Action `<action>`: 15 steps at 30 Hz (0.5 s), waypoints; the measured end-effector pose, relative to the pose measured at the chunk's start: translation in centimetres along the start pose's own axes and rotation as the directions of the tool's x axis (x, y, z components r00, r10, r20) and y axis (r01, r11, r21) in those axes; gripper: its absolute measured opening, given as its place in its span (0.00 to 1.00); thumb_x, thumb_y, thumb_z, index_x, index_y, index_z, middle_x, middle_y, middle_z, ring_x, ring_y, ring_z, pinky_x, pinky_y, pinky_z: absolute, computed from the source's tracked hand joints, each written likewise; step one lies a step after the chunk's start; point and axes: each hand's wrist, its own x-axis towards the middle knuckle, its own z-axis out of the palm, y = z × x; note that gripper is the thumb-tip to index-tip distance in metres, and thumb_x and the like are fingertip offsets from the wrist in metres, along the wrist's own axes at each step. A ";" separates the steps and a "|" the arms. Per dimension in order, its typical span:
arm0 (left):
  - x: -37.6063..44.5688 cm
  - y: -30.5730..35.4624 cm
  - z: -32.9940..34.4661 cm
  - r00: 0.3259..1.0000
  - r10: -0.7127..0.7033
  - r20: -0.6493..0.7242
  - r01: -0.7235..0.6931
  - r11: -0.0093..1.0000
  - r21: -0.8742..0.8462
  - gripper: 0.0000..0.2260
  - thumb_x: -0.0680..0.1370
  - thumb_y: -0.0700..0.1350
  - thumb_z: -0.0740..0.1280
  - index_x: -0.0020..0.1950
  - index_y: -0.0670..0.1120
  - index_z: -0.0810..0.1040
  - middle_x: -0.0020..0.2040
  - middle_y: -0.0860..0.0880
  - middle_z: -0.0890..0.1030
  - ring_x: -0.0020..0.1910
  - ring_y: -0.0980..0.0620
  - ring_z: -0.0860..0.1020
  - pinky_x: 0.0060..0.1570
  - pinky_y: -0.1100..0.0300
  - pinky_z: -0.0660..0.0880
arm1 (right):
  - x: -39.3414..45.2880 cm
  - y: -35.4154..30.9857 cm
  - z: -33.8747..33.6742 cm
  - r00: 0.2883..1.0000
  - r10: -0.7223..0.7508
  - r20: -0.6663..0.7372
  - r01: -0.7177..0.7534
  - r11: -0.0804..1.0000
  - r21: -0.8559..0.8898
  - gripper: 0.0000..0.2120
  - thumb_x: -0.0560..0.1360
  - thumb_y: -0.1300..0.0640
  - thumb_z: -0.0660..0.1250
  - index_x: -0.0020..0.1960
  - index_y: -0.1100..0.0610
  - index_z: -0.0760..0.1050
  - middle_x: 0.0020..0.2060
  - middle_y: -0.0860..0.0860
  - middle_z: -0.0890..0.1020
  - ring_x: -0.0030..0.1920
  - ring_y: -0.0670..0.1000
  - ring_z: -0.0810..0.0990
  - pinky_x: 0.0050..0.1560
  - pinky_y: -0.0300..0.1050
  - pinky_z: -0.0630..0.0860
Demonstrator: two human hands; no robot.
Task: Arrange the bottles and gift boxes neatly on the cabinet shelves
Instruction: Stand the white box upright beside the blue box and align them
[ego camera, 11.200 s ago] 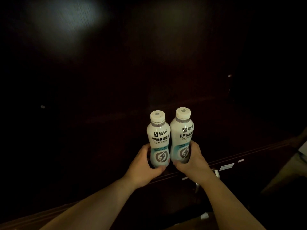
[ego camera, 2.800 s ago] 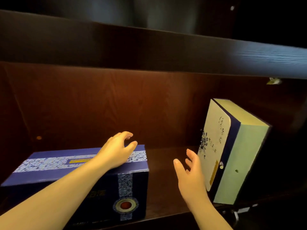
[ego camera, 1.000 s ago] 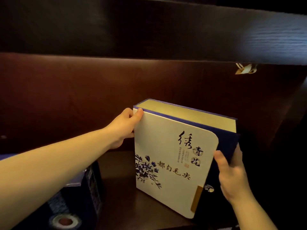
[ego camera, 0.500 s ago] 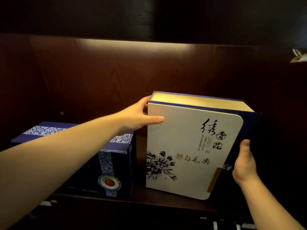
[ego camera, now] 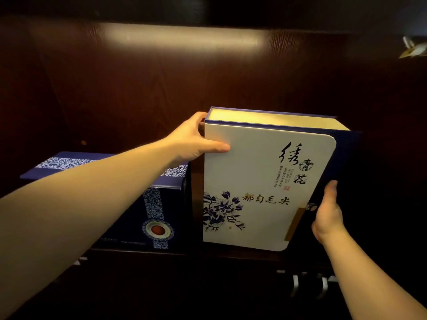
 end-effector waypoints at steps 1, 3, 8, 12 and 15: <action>-0.1 -0.1 -0.1 1.000 0.005 -0.003 -0.005 1.000 -0.009 0.42 0.56 0.53 0.85 0.66 0.58 0.70 0.63 0.48 0.81 0.59 0.49 0.82 0.57 0.47 0.81 | -0.1 0.1 0.1 1.000 0.007 -0.011 -0.007 1.000 -0.018 0.23 0.78 0.30 0.54 0.55 0.45 0.77 0.44 0.44 0.88 0.43 0.40 0.86 0.49 0.44 0.75; -0.3 -0.2 -0.4 1.000 0.012 -0.005 -0.012 1.000 -0.018 0.42 0.56 0.53 0.86 0.66 0.58 0.70 0.63 0.48 0.81 0.59 0.49 0.82 0.57 0.47 0.81 | -0.5 0.3 0.4 0.999 0.022 -0.027 -0.024 0.998 -0.065 0.28 0.78 0.29 0.52 0.60 0.49 0.77 0.51 0.44 0.86 0.46 0.40 0.85 0.51 0.42 0.75; -0.2 -0.3 -0.7 1.000 0.020 0.019 -0.020 1.000 -0.014 0.39 0.60 0.50 0.86 0.66 0.59 0.70 0.62 0.50 0.80 0.58 0.51 0.82 0.49 0.56 0.83 | -1.8 1.3 0.8 0.991 0.082 -0.104 -0.096 0.985 -0.143 0.36 0.79 0.29 0.51 0.79 0.48 0.63 0.65 0.47 0.74 0.63 0.47 0.70 0.62 0.46 0.65; -0.2 -0.2 -1.0 0.999 0.021 0.027 -0.021 1.000 -0.020 0.39 0.59 0.51 0.86 0.65 0.59 0.70 0.62 0.51 0.80 0.58 0.52 0.81 0.48 0.56 0.83 | -2.2 1.5 1.2 0.987 0.091 -0.134 -0.113 0.979 -0.168 0.35 0.78 0.29 0.50 0.80 0.45 0.60 0.76 0.50 0.69 0.73 0.51 0.67 0.69 0.49 0.62; -0.4 -0.2 -1.4 1.000 0.019 0.023 -0.019 1.000 -0.006 0.43 0.56 0.53 0.86 0.67 0.57 0.69 0.61 0.51 0.80 0.57 0.52 0.81 0.49 0.56 0.83 | -2.4 1.6 1.4 0.987 0.117 -0.115 -0.134 0.978 -0.158 0.38 0.75 0.26 0.52 0.80 0.44 0.60 0.78 0.51 0.67 0.78 0.53 0.62 0.75 0.54 0.56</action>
